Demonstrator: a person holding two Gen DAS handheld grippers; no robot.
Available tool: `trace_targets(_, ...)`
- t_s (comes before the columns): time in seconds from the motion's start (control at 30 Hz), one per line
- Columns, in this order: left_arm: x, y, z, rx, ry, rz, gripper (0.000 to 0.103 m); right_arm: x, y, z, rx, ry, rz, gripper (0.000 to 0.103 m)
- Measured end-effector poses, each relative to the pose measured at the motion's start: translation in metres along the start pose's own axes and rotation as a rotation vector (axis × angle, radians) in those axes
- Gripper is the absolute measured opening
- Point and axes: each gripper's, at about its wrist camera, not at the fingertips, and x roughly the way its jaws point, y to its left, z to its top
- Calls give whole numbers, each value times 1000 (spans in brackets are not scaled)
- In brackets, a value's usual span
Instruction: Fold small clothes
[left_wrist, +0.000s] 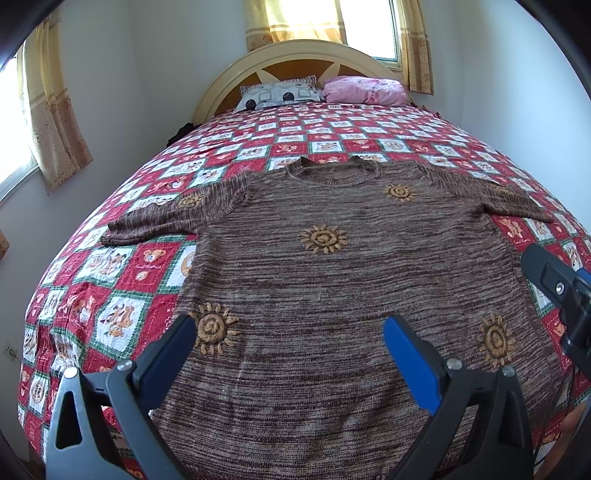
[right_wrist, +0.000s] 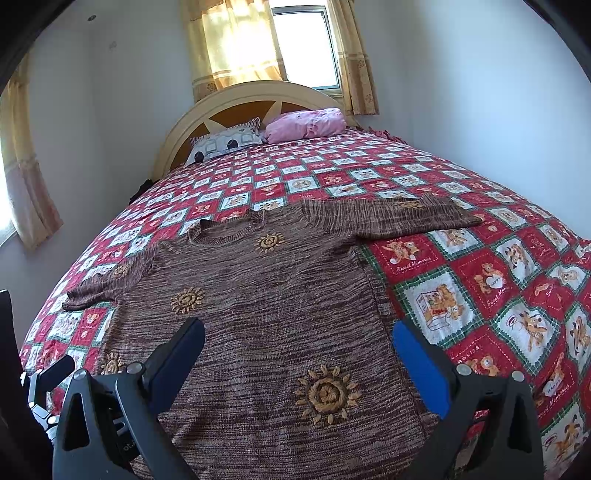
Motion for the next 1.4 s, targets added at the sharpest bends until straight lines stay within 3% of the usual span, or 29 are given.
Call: trace_targets(1.4, 5, 5, -1, 2, 17, -10, 103, 4, -3, -2, 10, 22, -7, 102)
